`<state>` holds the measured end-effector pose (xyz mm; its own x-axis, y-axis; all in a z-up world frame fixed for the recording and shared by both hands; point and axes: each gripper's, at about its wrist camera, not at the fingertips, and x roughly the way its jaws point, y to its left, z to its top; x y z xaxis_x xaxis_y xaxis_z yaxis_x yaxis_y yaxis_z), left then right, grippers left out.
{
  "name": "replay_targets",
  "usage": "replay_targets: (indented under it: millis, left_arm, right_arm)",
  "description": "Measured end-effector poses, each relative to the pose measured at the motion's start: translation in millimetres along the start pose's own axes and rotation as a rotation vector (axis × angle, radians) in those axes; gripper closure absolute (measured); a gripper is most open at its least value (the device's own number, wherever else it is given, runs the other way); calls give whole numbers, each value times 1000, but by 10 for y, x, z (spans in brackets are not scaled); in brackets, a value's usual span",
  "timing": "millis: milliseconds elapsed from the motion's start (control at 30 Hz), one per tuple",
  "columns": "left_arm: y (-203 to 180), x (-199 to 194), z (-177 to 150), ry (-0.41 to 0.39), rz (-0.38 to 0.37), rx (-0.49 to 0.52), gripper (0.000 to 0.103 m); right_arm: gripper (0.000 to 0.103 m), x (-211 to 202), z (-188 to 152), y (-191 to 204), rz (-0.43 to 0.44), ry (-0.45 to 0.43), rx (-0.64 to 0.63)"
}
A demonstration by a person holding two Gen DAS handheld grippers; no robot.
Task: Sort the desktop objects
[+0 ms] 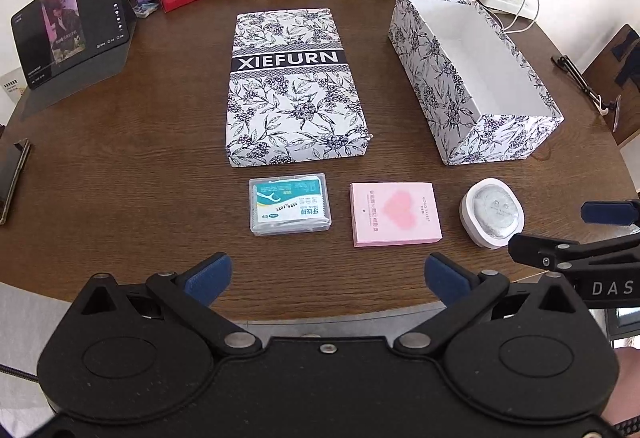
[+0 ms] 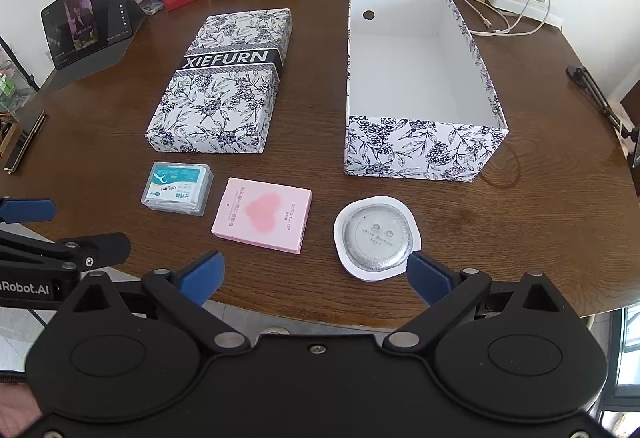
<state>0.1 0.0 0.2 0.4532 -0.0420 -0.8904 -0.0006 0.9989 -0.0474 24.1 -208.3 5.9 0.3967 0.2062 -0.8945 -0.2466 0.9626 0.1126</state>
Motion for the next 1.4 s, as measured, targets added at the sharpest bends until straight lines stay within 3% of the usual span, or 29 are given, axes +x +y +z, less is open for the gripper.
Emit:
replay_targets:
  millis: [367,1400]
  left_arm:
    - [-12,-42,72,-1,-14,29,0]
    - [21,3,46,9,-41,65,0]
  right_arm:
    - [8,-42,6,58,-9,1,13]
    - [7,-25,-22,85,-13,10,31]
